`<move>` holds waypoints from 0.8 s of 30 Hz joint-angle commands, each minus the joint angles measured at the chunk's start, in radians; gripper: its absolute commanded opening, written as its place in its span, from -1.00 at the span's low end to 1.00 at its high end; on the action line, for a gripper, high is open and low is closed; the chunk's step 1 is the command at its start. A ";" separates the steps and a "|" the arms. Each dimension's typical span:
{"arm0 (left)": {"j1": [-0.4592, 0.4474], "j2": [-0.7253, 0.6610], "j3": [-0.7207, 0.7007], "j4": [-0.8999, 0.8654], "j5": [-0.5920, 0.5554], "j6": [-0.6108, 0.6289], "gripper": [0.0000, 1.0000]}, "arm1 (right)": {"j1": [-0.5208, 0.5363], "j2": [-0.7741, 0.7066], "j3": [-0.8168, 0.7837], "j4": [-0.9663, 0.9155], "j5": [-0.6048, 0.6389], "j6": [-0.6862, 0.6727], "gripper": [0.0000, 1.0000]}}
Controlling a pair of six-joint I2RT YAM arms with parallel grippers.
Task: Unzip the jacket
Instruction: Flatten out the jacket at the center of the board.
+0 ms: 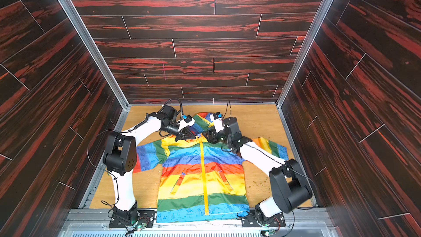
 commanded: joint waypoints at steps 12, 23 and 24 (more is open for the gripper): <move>-0.001 -0.084 0.002 -0.023 0.104 0.003 -1.00 | 0.255 0.088 -0.335 0.900 0.478 -0.440 0.22; 0.000 -0.087 0.011 -0.039 0.114 0.024 -1.00 | 0.228 0.077 -0.306 0.828 0.374 -0.500 -0.03; 0.000 -0.085 0.012 -0.042 0.116 0.024 -1.00 | 0.228 0.080 -0.305 0.826 0.368 -0.503 -0.09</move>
